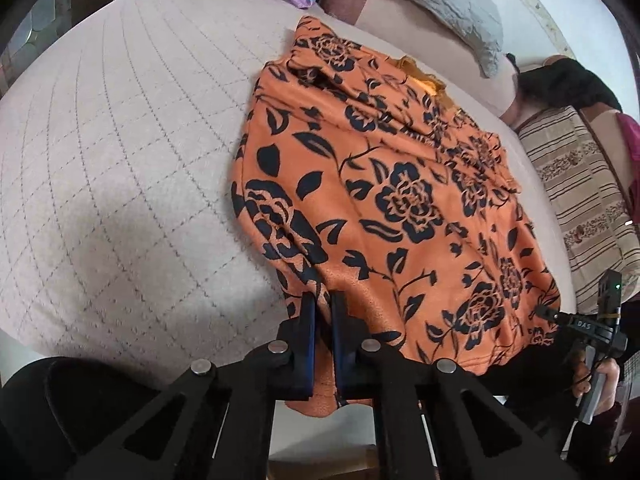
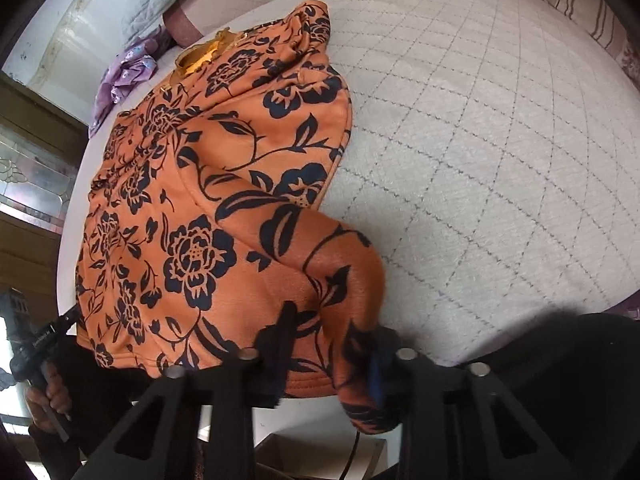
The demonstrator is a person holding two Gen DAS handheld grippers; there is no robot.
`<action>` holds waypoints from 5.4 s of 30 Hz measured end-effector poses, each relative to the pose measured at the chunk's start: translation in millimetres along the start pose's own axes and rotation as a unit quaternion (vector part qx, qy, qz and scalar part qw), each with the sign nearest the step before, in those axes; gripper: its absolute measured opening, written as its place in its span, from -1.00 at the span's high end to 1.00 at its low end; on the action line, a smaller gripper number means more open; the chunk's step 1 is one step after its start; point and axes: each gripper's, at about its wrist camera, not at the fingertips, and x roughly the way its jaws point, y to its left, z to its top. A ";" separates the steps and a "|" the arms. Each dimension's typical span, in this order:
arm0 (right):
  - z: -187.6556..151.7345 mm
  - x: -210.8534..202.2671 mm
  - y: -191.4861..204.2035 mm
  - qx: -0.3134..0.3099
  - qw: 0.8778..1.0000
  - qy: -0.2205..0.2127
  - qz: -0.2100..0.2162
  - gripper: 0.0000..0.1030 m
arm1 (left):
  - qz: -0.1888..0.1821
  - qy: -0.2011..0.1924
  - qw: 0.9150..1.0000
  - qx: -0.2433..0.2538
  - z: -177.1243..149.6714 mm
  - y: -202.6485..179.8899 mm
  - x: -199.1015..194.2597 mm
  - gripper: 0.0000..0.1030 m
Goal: Fold small clothes
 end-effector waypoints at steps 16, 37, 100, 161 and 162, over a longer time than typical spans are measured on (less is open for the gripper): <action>11.7 -26.5 8.9 -0.012 0.999 -0.032 0.037 0.71 | 0.020 -0.014 1.000 0.008 9.2 -4.2 -19.8 0.86; -4.7 12.9 12.1 -0.039 0.999 0.030 0.007 0.27 | 0.009 0.051 0.999 0.019 -9.1 -10.2 9.7 0.81; 235.1 -32.0 79.1 -0.020 0.966 -0.190 0.174 -0.53 | 0.003 -0.203 0.978 -0.049 287.9 8.6 32.4 0.83; 279.5 113.6 192.2 0.055 0.966 -0.061 0.245 0.80 | -0.129 -0.134 0.983 -0.014 289.5 -5.6 74.6 0.87; 286.0 115.9 193.1 0.057 0.967 -0.068 0.238 0.80 | -0.121 -0.136 0.983 -0.021 289.8 -2.7 74.8 0.86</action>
